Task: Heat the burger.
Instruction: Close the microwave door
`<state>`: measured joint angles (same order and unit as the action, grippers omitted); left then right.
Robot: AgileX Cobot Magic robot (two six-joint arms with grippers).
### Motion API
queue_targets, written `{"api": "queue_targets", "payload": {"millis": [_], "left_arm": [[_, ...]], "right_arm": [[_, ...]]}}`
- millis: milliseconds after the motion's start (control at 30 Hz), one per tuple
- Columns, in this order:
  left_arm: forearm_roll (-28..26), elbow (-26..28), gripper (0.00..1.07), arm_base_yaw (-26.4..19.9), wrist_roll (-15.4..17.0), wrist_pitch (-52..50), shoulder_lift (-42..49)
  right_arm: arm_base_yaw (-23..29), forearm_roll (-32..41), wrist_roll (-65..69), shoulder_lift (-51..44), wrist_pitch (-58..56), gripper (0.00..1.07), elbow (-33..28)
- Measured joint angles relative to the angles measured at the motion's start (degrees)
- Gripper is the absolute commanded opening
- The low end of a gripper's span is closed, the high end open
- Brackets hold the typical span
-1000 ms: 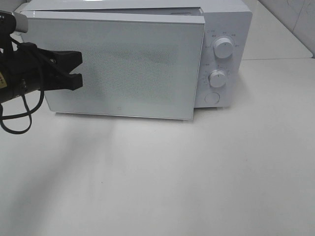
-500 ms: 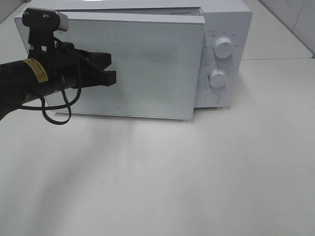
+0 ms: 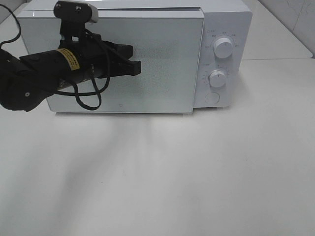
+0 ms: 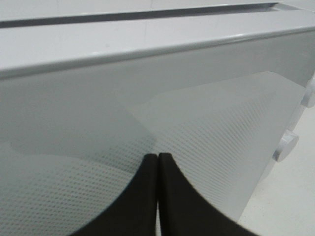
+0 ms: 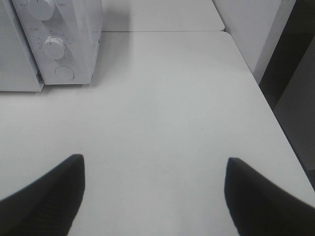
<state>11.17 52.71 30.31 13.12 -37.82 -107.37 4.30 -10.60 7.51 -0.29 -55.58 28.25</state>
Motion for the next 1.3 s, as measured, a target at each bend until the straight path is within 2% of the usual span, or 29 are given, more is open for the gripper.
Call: {"api": "queue_targets", "payload": {"millis": [233,433,633,700,733,767,900,967,1000,1033,1300], "left_arm": [[0.63,5.16,0.0,2.81,-0.11,2.12,-2.58],[-0.4,7.16,0.0,4.13,-1.09,2.41,-4.01],[-4.53,9.74,0.0,5.73,-4.76,2.75,-5.61],[-6.76,10.66,0.0,6.59,-7.22,2.81,-6.36],[-6.76,10.66,0.0,6.59,-7.22,2.81,-6.36],[-8.59,11.06,0.0,6.99,-8.94,2.81,-6.76],[-12.89,11.8,0.0,7.33,-11.12,2.86,-7.16],[-16.39,11.92,0.0,7.79,-13.98,3.27,-7.22],[-16.39,11.92,0.0,7.79,-13.98,3.27,-7.22],[-17.48,12.15,0.0,8.02,-15.3,3.95,-7.22],[-20.63,12.66,0.0,9.0,-15.99,5.84,-6.93]], "right_arm": [[0.0,0.0,0.0,0.0,0.0,0.74,0.0],[0.0,0.0,0.0,0.0,0.0,0.74,0.0],[0.0,0.0,0.0,0.0,0.0,0.74,0.0],[0.0,0.0,0.0,0.0,0.0,0.74,0.0],[0.0,0.0,0.0,0.0,0.0,0.74,0.0],[0.0,0.0,0.0,0.0,0.0,0.74,0.0],[0.0,0.0,0.0,0.0,0.0,0.74,0.0],[0.0,0.0,0.0,0.0,0.0,0.74,0.0],[0.0,0.0,0.0,0.0,0.0,0.74,0.0],[0.0,0.0,0.0,0.0,0.0,0.74,0.0],[0.0,0.0,0.0,0.0,0.0,0.74,0.0]]}}
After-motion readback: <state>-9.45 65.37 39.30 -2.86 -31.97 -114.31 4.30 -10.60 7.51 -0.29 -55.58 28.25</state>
